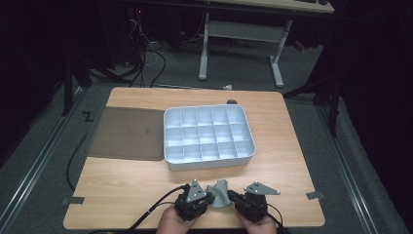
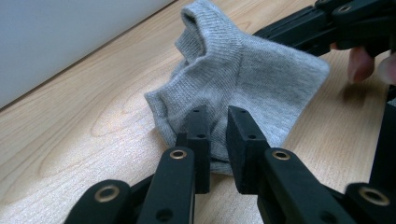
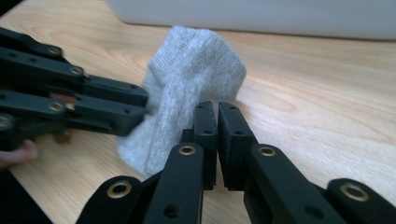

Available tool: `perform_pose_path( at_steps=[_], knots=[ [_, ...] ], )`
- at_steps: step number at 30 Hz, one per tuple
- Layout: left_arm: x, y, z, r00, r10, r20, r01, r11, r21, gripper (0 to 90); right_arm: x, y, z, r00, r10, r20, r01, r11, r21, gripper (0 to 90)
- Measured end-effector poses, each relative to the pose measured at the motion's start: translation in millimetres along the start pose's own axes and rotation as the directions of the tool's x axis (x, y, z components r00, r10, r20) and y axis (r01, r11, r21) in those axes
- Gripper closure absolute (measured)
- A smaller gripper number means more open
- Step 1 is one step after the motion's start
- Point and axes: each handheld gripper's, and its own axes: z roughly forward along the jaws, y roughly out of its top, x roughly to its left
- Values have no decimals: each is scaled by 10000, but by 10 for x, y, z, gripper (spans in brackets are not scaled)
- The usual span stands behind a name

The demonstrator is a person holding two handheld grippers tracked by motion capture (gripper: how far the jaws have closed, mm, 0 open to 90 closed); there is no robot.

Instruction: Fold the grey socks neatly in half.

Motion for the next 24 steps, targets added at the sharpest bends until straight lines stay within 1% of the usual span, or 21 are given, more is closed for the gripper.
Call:
perform_pose_path(
  at_steps=[2, 8, 12, 15, 16, 20, 24],
  knots=[
    [-2, 0, 0, 10000, 6, -15, -6, 10000, -4, 798, 45, 26, -10, 9999, -85, -115, 84, 9999, -78, 875],
    [-5, -1, 0, 10000, 16, -38, -16, 10000, -3, 798, 152, 71, -9, 9987, -451, -253, 446, 9988, -185, 873],
    [-4, 0, 0, 10000, 20, -33, -20, 10000, 5, 798, 213, 91, 4, 9976, -563, -397, 556, 9983, -178, 869],
    [-3, 0, 0, 10000, 8, -25, -8, 10000, 6, 798, 258, 99, 31, 9959, -770, -484, 764, 9970, -133, 869],
    [-2, 0, 0, 10000, 5, -21, -5, 10000, 7, 798, 273, 99, 39, 9961, -748, -474, 745, 9972, -84, 869],
    [-2, -1, 0, 10000, -3, -23, 3, 10000, 13, 798, 299, 98, 72, 9945, -960, -425, 958, 9954, -53, 876],
    [-1, -1, -1, 10000, 2, -11, -2, 10000, 19, 797, 303, 87, 87, 9936, -1097, -257, 1098, 9939, 29, 879]
  ],
)
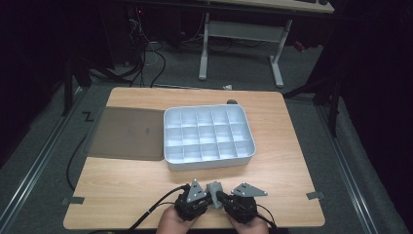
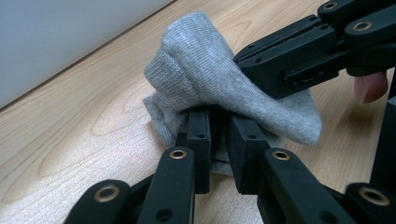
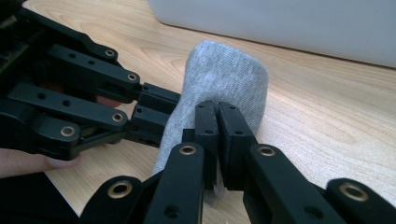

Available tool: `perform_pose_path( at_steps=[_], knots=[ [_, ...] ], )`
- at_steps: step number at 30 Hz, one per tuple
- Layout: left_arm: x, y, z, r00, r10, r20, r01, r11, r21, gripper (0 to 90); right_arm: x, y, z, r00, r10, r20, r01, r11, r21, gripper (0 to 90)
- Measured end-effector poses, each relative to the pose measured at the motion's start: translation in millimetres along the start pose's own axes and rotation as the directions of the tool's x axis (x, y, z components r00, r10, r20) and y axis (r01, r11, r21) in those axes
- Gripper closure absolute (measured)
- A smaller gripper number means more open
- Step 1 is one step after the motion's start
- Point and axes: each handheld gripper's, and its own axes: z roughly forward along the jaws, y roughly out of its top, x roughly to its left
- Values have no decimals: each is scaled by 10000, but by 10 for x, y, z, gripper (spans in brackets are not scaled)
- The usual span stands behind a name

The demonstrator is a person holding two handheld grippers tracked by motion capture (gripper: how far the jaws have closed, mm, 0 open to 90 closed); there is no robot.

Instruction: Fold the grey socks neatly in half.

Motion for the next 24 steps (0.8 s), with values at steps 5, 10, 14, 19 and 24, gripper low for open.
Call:
perform_pose_path(
  at_steps=[5, 10, 14, 19, 24],
  knots=[
    [44, 18, -5, 9991, -326, 258, 322, 9994, 158, 793, 5, -11, 2, 10000, -72, 32, 72, 10000, -45, 878],
    [92, 8, -27, 9959, -676, 606, 666, 9976, 184, 778, -6, -21, 10, 9999, -100, 51, 100, 9999, -19, 870],
    [130, 2, -30, 9915, -964, 873, 951, 9953, 184, 771, -21, -35, 18, 10000, -82, 9, 82, 10000, -49, 869],
    [188, 2, -37, 9811, -1375, 1364, 1350, 9905, 273, 742, -22, -40, 17, 9998, -168, 50, 168, 9998, -56, 864],
    [203, 0, -95, 9819, -1324, 1358, 1280, 9910, 403, 704, -22, -46, 20, 9995, -277, 151, 277, 9996, -10, 860]
  ],
)
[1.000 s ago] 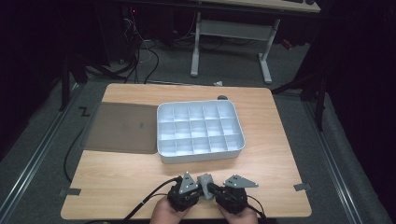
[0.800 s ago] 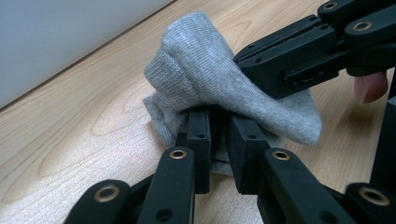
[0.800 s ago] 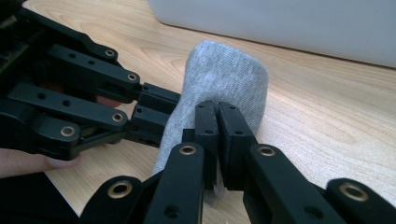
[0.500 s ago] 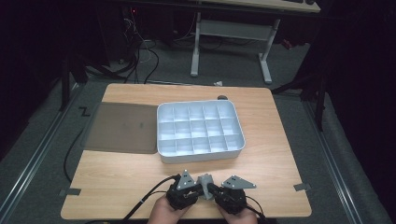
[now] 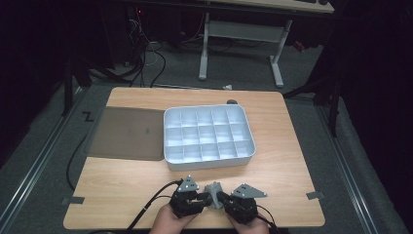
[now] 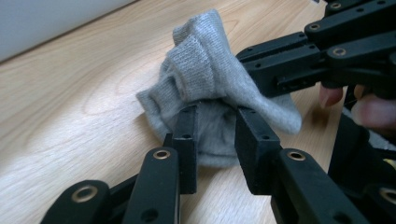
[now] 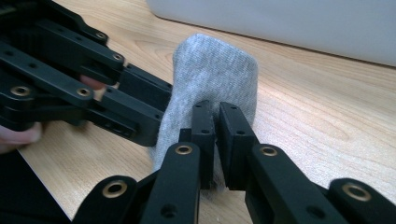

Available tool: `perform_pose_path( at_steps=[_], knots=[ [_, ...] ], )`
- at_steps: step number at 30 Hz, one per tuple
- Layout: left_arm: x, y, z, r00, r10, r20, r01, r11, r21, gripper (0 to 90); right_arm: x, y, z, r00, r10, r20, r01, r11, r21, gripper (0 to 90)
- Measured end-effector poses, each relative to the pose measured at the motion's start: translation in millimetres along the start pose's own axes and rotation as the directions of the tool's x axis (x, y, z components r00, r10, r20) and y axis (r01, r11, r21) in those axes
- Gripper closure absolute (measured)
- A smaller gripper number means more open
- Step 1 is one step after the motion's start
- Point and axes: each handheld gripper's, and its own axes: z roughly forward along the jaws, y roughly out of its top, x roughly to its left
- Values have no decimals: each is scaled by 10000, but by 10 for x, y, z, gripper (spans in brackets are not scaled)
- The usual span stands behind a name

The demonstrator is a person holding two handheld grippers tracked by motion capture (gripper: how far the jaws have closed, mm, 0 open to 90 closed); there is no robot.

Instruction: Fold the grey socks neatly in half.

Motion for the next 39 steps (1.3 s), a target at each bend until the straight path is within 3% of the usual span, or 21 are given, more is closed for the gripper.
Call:
perform_pose_path(
  at_steps=[8, 11, 16, 39],
  knots=[
    [34, -65, -111, 9991, 151, -404, -150, 9999, 23, 713, 1, 10, 14, 10000, -39, -2, 39, 10000, 25, 858],
    [63, -82, -100, 9990, -20, -447, 23, 10000, 73, 730, -4, 10, 11, 10000, -82, 8, 82, 10000, 36, 857],
    [47, -76, -53, 9983, 123, -574, -107, 9996, 277, 757, 4, 17, 12, 9999, -155, 37, 155, 9999, 64, 854],
    [25, -73, -23, 9970, 361, -690, -344, 9991, 255, 806, 158, 104, 53, 9968, -802, -23, 803, 9962, 332, 857]
  ],
)
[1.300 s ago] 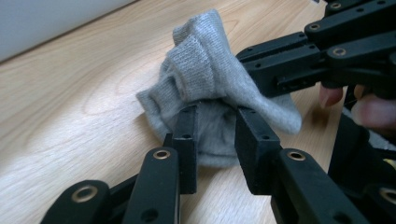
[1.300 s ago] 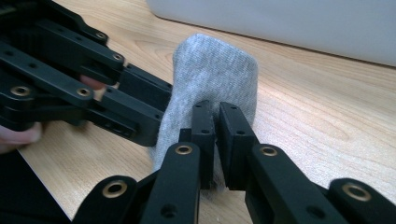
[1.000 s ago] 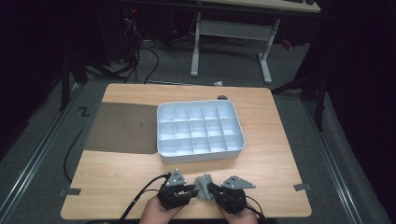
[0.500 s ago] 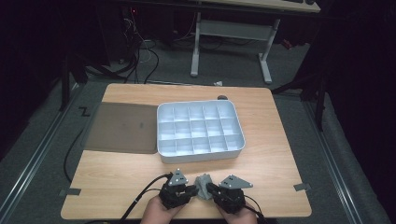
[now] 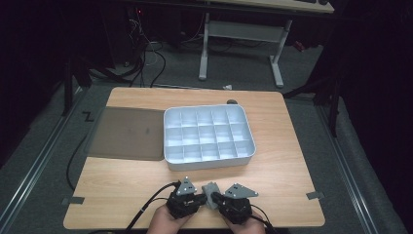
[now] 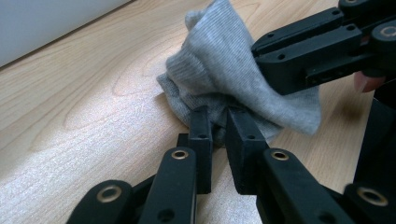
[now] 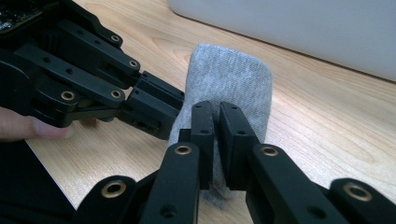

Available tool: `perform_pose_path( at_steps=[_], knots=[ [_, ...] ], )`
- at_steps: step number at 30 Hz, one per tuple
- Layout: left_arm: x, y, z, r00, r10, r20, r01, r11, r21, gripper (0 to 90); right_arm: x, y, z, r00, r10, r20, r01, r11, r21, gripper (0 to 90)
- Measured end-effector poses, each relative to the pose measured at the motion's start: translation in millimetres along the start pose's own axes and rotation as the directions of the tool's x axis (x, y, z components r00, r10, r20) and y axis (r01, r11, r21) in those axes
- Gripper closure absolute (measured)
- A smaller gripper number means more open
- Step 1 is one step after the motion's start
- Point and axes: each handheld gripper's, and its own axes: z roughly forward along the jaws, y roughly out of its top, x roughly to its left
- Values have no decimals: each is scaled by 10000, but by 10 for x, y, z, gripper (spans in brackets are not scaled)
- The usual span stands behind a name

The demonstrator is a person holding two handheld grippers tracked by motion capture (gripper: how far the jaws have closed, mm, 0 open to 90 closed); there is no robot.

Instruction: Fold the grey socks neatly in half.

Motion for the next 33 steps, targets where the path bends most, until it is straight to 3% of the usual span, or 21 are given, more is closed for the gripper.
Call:
perform_pose_path(
  at_steps=[11, 15, 19, 27, 33],
  knots=[
    [7, 2, 2, 10000, -2, 80, 2, 10000, 16, 808, 47, -4, 57, 9998, -187, -68, 188, 9997, 176, 898],
    [13, 3, -2, 9999, -40, 102, 40, 10000, 42, 806, 95, -35, 73, 9987, -473, 165, 472, 9988, 98, 900],
    [43, 10, -45, 10000, -47, -65, 48, 9999, 117, 732, 98, -47, 78, 9986, -489, 182, 489, 9988, 35, 900],
    [79, 51, -236, 9969, -54, -789, -4, 9973, -735, 715, 71, -51, 77, 9988, -496, -20, 496, 9988, 31, 900],
    [42, 98, -309, 9961, -200, -862, 75, 9897, -1430, 616, 68, -56, 79, 9988, -481, -48, 481, 9988, 5, 900]
  ],
)
